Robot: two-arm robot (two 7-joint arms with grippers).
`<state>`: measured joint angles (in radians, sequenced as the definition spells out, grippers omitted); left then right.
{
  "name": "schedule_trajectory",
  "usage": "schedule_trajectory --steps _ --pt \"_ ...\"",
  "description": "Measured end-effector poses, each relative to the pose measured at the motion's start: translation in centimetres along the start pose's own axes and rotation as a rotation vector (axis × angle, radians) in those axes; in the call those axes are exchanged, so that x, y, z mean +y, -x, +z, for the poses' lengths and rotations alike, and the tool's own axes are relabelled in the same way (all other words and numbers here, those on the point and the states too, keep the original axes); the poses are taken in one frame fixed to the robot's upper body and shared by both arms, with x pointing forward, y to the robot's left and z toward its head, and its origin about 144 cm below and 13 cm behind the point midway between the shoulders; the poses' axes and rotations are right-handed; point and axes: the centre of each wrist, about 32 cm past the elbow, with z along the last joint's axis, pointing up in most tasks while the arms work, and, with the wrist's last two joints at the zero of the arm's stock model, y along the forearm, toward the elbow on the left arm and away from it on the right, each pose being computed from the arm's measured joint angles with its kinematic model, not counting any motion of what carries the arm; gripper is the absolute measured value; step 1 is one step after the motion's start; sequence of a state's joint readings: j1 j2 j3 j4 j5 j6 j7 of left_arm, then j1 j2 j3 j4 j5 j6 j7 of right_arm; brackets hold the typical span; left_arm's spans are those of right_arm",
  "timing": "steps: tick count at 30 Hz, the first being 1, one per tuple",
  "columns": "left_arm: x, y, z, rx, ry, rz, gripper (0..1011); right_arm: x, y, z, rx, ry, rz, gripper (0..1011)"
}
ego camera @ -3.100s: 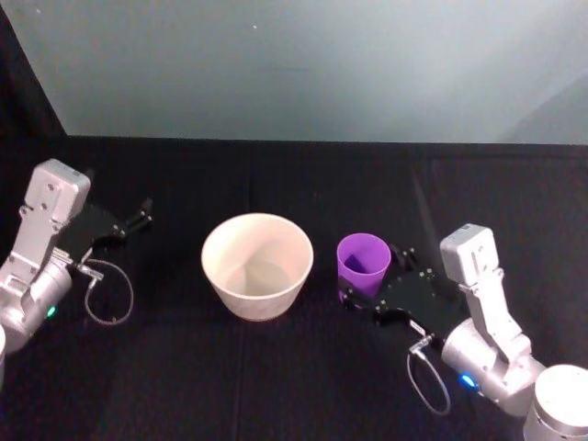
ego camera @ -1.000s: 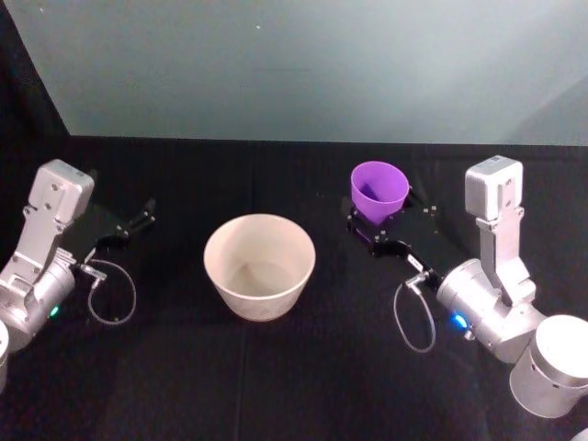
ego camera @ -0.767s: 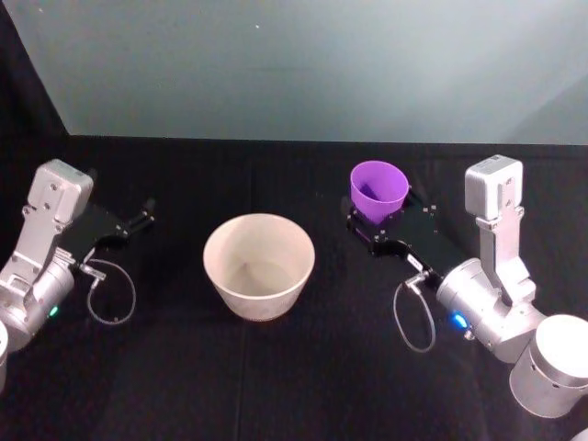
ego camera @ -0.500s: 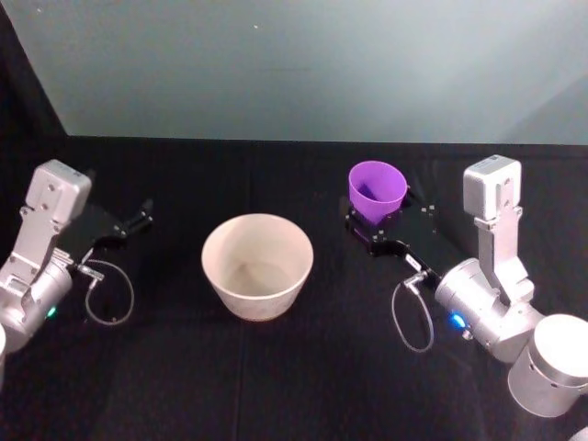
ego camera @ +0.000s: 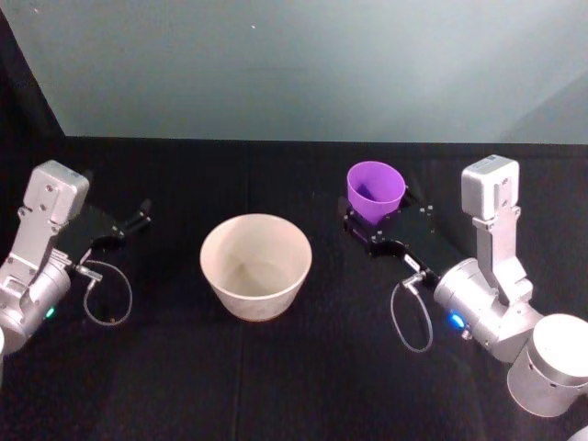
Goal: Pick up the cup and pour the mung beans from the cup into the bowl.
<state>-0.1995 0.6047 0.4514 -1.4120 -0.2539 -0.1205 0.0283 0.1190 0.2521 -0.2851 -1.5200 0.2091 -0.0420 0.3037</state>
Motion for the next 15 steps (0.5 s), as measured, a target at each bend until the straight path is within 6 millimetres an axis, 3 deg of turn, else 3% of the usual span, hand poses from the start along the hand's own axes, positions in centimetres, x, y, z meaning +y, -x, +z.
schedule_trajectory --steps 15 --pt "0.00 0.00 0.00 0.000 0.000 0.000 1000 0.00 0.00 0.01 0.000 0.000 0.001 718"
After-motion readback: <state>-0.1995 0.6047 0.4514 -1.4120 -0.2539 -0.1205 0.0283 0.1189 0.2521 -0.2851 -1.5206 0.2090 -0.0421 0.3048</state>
